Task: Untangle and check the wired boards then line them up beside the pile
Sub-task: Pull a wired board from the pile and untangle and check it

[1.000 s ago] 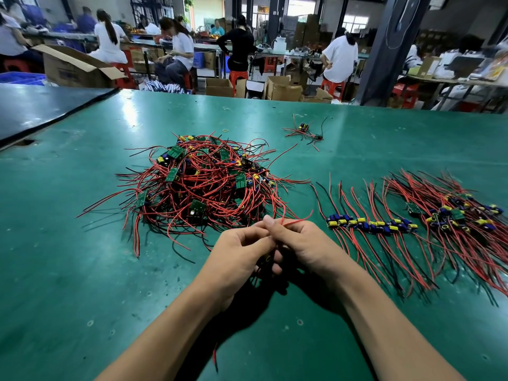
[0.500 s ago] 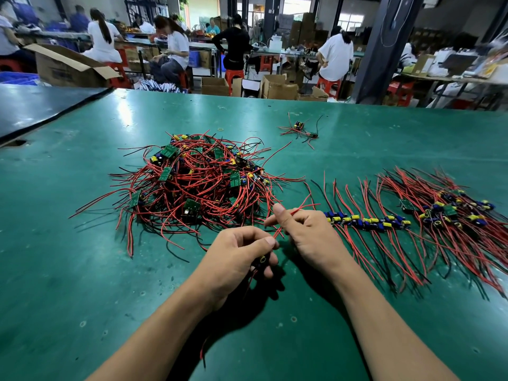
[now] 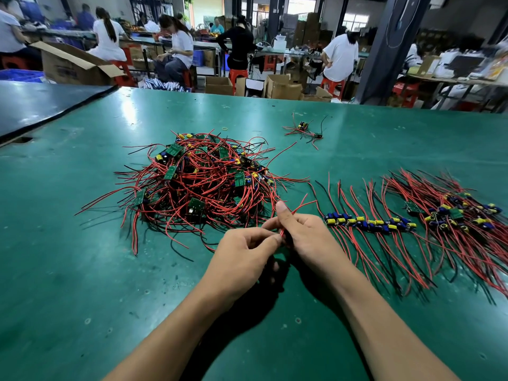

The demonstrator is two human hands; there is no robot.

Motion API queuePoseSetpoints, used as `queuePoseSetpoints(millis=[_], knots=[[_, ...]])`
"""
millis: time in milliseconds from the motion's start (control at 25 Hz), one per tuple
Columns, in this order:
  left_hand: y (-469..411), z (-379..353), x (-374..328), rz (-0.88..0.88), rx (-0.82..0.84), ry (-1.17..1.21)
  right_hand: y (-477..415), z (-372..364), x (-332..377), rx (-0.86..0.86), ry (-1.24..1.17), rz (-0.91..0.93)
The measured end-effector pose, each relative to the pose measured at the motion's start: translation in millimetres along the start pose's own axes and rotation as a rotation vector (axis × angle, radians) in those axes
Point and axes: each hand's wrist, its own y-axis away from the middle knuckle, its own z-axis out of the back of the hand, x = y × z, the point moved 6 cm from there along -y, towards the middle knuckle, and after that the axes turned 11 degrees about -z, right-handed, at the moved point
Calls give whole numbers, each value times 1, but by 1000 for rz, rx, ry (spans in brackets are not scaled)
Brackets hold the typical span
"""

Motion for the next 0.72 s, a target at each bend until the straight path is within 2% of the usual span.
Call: queuePoseSetpoints(millis=[160,280,520,720], knots=[[1,4,0,-18,-44,4,5,-11,-5,214,45,-50],[2,3,-1,-30,-25,-25,7,-8,-3,263,84,-70],[1,4,-4,6,68,-49,-1,12,2,-13,456,27],[1,4,-6,7,103,-88,-2,28,15,-328,484,162]])
